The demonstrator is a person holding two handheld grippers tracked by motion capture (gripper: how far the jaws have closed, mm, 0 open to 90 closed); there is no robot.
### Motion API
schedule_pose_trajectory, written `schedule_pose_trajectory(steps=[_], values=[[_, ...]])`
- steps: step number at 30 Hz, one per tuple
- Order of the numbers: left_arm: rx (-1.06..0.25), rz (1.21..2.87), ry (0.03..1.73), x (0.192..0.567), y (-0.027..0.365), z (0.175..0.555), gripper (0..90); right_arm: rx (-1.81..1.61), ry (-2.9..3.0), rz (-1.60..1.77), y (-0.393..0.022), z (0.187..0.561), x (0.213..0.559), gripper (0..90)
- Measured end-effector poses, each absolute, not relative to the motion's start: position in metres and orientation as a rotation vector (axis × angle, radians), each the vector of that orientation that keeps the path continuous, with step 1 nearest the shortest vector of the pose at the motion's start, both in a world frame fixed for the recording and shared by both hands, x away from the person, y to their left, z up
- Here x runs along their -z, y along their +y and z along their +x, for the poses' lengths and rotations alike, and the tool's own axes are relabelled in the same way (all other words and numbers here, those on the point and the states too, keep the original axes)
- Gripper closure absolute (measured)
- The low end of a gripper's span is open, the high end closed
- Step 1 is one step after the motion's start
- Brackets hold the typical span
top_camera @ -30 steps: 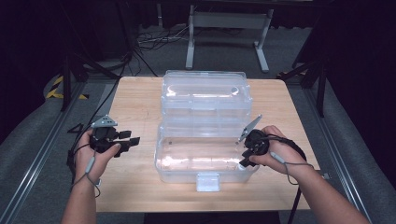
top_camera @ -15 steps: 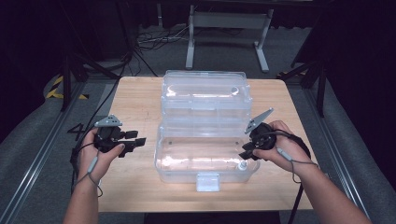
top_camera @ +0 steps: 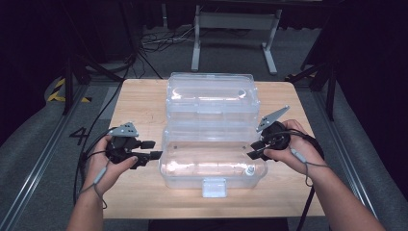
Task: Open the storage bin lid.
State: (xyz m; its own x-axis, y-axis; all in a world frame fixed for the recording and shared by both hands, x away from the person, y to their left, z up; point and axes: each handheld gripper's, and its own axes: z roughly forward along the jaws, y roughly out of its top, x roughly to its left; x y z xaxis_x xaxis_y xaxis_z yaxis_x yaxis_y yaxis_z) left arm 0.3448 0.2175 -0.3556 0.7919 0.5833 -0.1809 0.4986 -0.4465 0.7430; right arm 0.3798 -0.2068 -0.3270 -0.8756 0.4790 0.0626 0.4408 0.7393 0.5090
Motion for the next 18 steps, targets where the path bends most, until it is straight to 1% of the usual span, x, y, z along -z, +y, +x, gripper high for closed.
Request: schedule_pose_trajectory(steps=[4, 10, 14, 18], values=[[-0.087, 2.197, 0.73, 0.355, 0.201, 0.34, 49.3, -0.811, 2.859, 0.763, -0.207, 0.381, 0.327, 61.1], [0.011, 2.316, 0.593, 0.364, 0.173, 0.335, 46.3, -0.82, 2.854, 0.781, -0.209, 0.38, 0.327, 61.0], [0.053, 2.399, 0.523, 0.375, 0.161, 0.334, 45.2, -0.825, 2.856, 0.784, -0.212, 0.381, 0.327, 60.9], [0.099, 2.438, 0.471, 0.381, 0.153, 0.333, 45.1, -0.84, 2.849, 0.8, -0.214, 0.382, 0.327, 60.8]])
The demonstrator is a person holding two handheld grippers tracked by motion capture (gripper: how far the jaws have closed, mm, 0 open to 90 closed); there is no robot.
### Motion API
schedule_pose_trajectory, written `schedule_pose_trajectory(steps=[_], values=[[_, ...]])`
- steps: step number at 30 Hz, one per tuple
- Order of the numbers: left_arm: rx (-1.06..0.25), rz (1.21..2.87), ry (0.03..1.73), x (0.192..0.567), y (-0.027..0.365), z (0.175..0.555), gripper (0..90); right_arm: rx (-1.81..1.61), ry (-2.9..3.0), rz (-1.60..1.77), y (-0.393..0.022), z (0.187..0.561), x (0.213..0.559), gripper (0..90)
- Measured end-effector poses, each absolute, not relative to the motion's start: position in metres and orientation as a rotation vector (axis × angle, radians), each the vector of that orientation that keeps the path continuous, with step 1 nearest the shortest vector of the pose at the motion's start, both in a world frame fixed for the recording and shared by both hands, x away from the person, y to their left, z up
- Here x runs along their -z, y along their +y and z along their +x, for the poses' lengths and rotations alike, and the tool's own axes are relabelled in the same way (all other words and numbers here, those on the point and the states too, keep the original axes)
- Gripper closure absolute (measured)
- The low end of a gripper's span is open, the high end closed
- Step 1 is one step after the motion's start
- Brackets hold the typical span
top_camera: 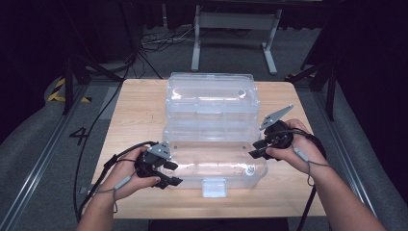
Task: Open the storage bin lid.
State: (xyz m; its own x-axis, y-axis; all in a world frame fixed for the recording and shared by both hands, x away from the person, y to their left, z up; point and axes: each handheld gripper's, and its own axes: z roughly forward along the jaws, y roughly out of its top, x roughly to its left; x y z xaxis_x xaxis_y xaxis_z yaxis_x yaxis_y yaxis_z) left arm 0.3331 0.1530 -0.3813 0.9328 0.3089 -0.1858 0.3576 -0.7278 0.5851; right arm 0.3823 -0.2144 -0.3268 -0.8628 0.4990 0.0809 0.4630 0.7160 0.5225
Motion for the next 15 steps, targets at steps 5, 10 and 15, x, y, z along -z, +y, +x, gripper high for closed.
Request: schedule_pose_trajectory(steps=[5, 10, 15], values=[[0.124, 2.525, 0.424, 0.39, 0.146, 0.332, 48.8, -0.849, 2.847, 0.81, -0.216, 0.384, 0.327, 60.8], [0.05, 2.604, 0.347, 0.398, 0.143, 0.332, 68.0, -0.856, 2.848, 0.808, -0.216, 0.385, 0.326, 60.9], [0.008, 2.606, 0.352, 0.397, 0.144, 0.333, 78.8, -0.874, 2.846, 0.8, -0.216, 0.386, 0.324, 60.9]])
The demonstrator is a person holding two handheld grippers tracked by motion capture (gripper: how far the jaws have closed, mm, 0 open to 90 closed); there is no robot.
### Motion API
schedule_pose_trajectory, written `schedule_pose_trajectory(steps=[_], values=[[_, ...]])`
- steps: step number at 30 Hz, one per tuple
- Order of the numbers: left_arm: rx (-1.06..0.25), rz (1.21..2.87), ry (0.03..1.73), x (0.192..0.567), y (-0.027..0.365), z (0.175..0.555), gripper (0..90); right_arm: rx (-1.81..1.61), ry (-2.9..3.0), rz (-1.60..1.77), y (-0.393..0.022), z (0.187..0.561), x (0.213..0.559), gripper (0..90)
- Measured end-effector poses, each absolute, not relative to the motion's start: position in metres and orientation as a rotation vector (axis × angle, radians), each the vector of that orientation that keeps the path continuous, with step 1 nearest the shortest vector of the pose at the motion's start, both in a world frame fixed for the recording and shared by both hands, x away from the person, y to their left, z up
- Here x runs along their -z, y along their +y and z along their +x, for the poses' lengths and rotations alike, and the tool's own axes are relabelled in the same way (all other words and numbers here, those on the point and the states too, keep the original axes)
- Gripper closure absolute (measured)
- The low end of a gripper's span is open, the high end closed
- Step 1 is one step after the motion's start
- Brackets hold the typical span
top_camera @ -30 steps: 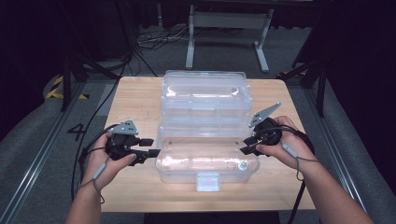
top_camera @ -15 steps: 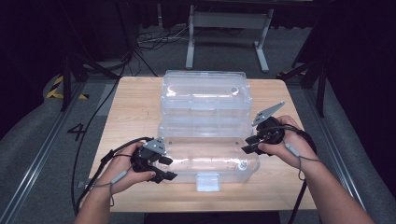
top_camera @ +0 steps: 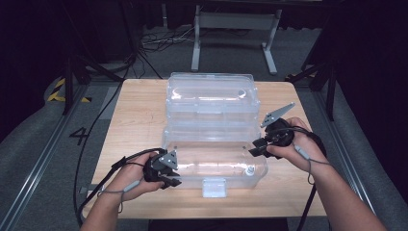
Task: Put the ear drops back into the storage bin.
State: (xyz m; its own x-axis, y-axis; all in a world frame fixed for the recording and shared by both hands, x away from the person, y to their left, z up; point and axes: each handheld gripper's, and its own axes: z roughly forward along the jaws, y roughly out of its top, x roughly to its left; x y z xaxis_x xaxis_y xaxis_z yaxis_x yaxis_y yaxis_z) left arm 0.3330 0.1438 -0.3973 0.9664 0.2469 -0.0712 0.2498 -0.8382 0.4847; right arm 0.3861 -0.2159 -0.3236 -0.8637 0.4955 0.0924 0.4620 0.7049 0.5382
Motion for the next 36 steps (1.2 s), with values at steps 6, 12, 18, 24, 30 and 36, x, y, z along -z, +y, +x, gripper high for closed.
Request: schedule_pose_trajectory(steps=[6, 12, 18, 24, 30, 36], values=[[0.012, 2.594, 0.364, 0.398, 0.144, 0.333, 79.0, -0.92, 2.837, 0.8, -0.215, 0.396, 0.315, 60.3], [0.084, 2.519, 0.396, 0.403, 0.15, 0.337, 78.1, -0.949, 2.828, 0.803, -0.213, 0.405, 0.307, 59.8], [0.071, 2.519, 0.405, 0.403, 0.149, 0.335, 77.9, -0.982, 2.807, 0.77, -0.207, 0.414, 0.295, 59.0], [0.071, 2.499, 0.43, 0.406, 0.148, 0.334, 77.0, -1.0, 2.79, 0.749, -0.194, 0.426, 0.282, 58.9], [0.063, 2.481, 0.425, 0.408, 0.148, 0.334, 77.2, -1.024, 2.781, 0.739, -0.184, 0.438, 0.276, 58.8], [0.062, 2.478, 0.437, 0.408, 0.148, 0.333, 77.3, -1.035, 2.758, 0.762, -0.176, 0.455, 0.271, 58.5]])
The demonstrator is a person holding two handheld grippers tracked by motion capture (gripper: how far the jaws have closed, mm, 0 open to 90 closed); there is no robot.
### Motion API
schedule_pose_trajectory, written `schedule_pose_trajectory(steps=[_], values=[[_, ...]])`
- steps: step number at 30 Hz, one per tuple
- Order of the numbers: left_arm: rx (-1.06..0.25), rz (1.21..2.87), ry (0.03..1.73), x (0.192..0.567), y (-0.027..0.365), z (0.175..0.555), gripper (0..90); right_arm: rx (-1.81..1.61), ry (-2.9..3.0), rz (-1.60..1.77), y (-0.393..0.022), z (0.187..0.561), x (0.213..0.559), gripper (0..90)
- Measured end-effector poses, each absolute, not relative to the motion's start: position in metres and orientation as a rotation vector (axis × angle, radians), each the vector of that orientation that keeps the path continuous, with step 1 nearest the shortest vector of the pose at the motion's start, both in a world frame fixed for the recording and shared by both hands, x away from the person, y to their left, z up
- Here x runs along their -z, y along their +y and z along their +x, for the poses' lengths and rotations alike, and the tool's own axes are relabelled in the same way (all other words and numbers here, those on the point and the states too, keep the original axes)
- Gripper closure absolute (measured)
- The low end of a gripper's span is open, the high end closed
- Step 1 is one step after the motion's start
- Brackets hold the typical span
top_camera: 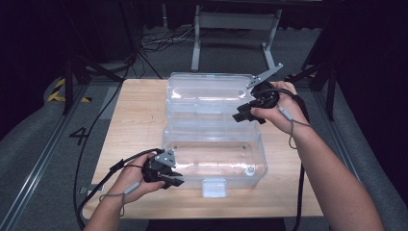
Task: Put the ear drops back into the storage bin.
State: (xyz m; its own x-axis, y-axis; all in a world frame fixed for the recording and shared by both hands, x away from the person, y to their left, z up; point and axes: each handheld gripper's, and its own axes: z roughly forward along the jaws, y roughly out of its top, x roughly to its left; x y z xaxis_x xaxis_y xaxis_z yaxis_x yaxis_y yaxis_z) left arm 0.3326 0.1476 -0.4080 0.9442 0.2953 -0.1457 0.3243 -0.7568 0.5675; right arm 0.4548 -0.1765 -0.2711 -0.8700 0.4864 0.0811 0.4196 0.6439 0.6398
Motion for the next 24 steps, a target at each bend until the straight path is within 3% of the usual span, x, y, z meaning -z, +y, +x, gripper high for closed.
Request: schedule_pose_trajectory(steps=[24], values=[[0.066, 2.469, 0.438, 0.409, 0.147, 0.333, 76.9, -1.024, 2.774, 0.767, -0.145, 0.5, 0.278, 55.8]])
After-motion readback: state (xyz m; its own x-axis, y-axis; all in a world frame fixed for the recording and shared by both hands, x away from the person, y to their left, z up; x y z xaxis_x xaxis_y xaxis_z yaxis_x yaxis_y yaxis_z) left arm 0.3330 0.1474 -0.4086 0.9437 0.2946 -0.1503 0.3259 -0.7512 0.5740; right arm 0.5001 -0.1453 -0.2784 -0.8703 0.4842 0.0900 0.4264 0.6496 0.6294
